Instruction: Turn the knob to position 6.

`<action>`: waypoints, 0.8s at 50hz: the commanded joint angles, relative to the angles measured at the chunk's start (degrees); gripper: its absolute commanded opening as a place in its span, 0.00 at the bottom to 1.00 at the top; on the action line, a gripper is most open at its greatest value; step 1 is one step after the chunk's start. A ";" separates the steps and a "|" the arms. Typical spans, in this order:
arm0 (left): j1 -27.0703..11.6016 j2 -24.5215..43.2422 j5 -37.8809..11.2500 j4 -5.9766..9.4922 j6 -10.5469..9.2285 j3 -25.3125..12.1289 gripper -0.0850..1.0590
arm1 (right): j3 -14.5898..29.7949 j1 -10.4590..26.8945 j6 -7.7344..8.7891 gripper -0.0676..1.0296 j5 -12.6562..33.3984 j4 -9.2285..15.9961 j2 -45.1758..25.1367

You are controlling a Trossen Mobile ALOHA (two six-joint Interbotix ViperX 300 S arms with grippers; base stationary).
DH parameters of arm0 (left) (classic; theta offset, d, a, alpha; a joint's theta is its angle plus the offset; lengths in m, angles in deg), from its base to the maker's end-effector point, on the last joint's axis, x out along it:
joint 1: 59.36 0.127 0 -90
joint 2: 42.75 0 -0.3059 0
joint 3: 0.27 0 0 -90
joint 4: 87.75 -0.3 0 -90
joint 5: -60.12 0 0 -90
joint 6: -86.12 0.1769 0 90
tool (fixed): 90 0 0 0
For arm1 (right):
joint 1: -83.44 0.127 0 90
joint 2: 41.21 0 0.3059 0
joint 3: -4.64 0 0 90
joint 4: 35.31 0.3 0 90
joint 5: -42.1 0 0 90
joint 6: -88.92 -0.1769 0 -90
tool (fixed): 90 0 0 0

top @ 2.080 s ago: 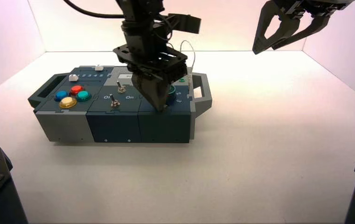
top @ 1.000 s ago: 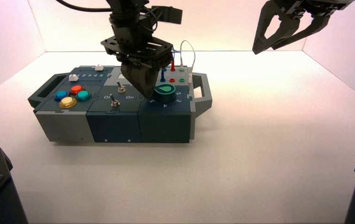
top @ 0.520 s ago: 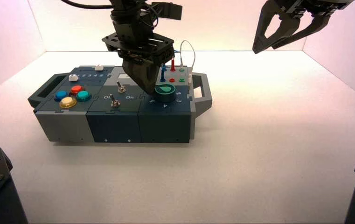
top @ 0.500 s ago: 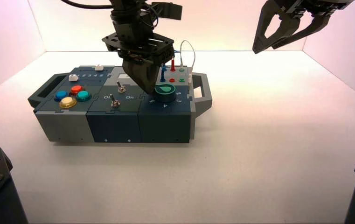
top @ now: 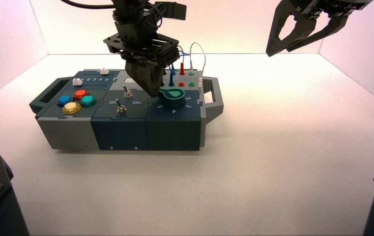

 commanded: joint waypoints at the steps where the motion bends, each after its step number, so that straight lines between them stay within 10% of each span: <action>1: 0.62 -1.23 0.35 -0.09 0.26 -1.14 0.05 | 0.97 0.09 0.18 0.70 -0.18 0.09 0.44; 40: 0.88 0.79 0.35 -0.09 0.26 -2.55 0.05 | 0.88 0.09 0.18 0.70 -0.18 0.09 0.79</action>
